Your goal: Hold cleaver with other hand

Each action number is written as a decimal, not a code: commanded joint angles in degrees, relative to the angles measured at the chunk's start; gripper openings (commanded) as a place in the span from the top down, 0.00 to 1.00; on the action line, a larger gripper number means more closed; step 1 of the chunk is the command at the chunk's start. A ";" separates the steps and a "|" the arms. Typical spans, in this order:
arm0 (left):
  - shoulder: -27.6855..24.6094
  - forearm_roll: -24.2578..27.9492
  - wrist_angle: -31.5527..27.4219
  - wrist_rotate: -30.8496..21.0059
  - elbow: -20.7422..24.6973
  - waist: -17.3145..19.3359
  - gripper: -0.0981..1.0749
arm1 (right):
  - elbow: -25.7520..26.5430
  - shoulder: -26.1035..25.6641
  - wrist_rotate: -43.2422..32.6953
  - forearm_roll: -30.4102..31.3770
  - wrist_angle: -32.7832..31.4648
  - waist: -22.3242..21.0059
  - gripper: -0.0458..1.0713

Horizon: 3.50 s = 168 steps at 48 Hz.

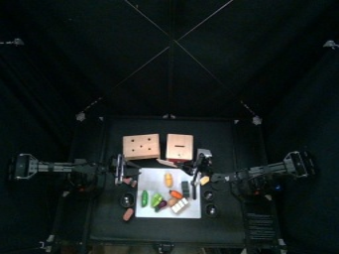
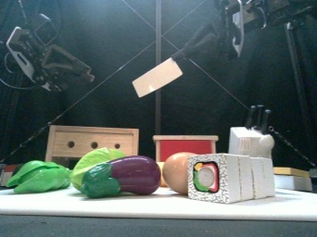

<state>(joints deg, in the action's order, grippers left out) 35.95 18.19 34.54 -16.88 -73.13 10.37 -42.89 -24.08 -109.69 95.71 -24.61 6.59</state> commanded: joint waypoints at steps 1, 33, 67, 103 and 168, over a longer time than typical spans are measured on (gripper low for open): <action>-0.09 -0.18 0.53 0.00 0.70 0.09 0.30 | 1.85 -0.79 -0.35 -3.96 2.29 -0.26 0.59; -0.09 -0.18 0.26 0.00 0.70 0.09 0.30 | 0.62 1.85 -7.03 -28.04 26.46 -10.02 0.70; -1.58 -0.18 -0.18 0.00 0.35 -1.23 0.30 | 1.49 1.49 -3.08 -9.23 21.27 -10.11 0.52; -2.02 -0.18 -0.18 0.00 0.44 -1.14 0.30 | 9.58 -10.20 -2.46 -18.54 19.34 -15.29 0.50; -2.02 -0.18 -0.26 0.00 0.35 -0.79 0.30 | 22.06 -11.34 38.32 -57.04 -6.86 -6.06 0.47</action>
<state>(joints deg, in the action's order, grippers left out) 33.93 18.11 34.01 -16.96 -73.74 9.49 -21.62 -34.45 -72.07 39.73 -32.08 2.37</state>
